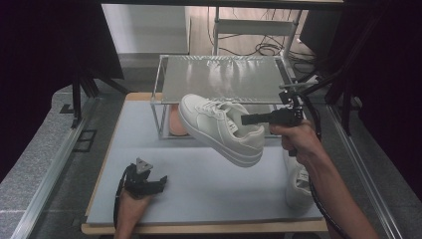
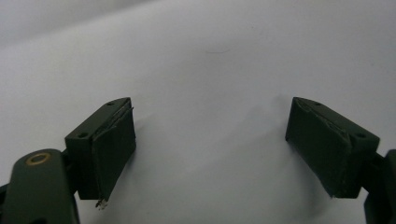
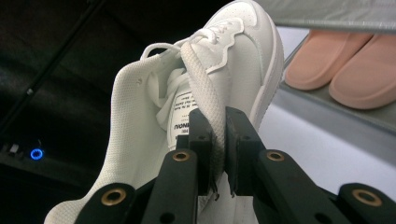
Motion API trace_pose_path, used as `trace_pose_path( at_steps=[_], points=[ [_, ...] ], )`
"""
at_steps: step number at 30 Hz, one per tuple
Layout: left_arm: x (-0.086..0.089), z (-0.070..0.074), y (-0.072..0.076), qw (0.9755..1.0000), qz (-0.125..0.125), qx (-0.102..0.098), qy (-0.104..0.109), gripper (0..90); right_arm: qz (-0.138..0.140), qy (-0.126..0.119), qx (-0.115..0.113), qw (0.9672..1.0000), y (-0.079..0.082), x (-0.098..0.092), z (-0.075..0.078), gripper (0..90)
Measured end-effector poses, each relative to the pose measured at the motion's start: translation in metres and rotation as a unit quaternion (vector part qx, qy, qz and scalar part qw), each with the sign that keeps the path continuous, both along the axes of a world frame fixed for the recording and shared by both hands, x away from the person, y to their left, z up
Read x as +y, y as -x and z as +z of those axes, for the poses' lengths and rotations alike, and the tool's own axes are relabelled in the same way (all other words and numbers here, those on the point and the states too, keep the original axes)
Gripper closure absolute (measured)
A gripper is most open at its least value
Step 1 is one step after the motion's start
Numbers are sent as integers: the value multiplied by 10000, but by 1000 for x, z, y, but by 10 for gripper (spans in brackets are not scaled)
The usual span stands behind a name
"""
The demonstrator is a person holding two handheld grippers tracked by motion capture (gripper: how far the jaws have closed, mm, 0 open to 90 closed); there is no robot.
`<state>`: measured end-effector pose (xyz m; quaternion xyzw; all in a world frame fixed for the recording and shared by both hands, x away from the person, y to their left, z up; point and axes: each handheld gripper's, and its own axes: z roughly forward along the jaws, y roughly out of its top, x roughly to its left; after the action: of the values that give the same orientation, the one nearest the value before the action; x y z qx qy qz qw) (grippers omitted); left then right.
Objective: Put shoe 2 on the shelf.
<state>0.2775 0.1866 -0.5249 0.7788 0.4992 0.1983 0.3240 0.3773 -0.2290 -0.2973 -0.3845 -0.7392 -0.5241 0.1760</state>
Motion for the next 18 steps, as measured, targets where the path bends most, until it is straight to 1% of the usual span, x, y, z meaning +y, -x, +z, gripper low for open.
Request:
trace_pose_path(
  at_steps=[7, 12, 15, 18],
  points=[
    [0, 0, 0, 10000, -8, 3, -15, 160, -178, -173, -4, 9997, -9, 4, 7, 829],
    [0, 0, 0, 10000, -21, 12, -29, 160, -484, -339, -23, 9983, -20, 7, 13, 828],
    [0, 0, 0, 10000, -18, 4, -26, 160, -625, -370, -23, 9974, -26, 8, 14, 828],
    [0, 0, 0, 10000, -20, 10, -28, 160, -871, -393, -14, 9954, -33, 10, 14, 828]
  ],
)
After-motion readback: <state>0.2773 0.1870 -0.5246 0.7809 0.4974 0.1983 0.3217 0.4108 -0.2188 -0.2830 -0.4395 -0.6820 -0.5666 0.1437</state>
